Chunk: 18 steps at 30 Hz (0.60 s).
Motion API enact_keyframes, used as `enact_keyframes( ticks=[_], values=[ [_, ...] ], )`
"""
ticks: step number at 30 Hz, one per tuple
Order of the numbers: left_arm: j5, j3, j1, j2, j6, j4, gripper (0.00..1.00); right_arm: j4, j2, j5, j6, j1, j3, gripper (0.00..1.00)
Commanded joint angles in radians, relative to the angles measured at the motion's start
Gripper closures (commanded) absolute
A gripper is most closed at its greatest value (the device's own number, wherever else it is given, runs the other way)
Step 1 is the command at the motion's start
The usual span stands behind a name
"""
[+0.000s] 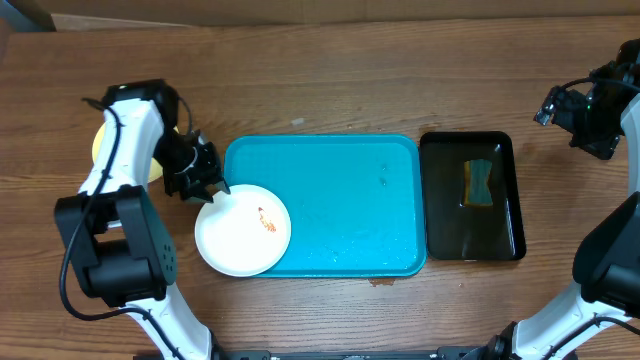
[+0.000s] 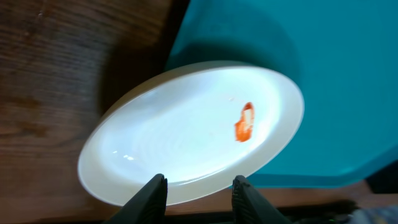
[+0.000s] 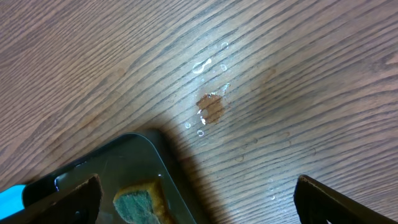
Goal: Clean dirty plates on tray and stack at the side
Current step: 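Grip the remaining white plate rim with the left gripper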
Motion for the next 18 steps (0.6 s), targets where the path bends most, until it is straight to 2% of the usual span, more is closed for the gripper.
enact_keyframes(
  ticks=[1,5,8,13,18],
  values=[
    [-0.19,0.003,-0.034,-0.036,-0.039,-0.014,0.65,0.005,-0.018,-0.001,0.004,0.002,0.013,0.0],
    [-0.351,0.003,-0.037,-0.036,-0.135,-0.018,0.63,0.005,-0.018,-0.001,0.004,0.002,0.013,0.0],
    [-0.423,0.003,-0.021,-0.036,-0.15,-0.027,0.57,0.005,-0.018,-0.001,0.004,0.002,0.013,0.0],
    [-0.427,-0.018,-0.001,-0.036,-0.185,-0.069,0.56,0.005,-0.018,-0.001,0.004,0.002,0.013,0.0],
    [-0.407,-0.111,-0.011,-0.036,-0.189,-0.03,0.59,0.005,-0.018,-0.001,0.004,0.002,0.013,0.0]
  ],
)
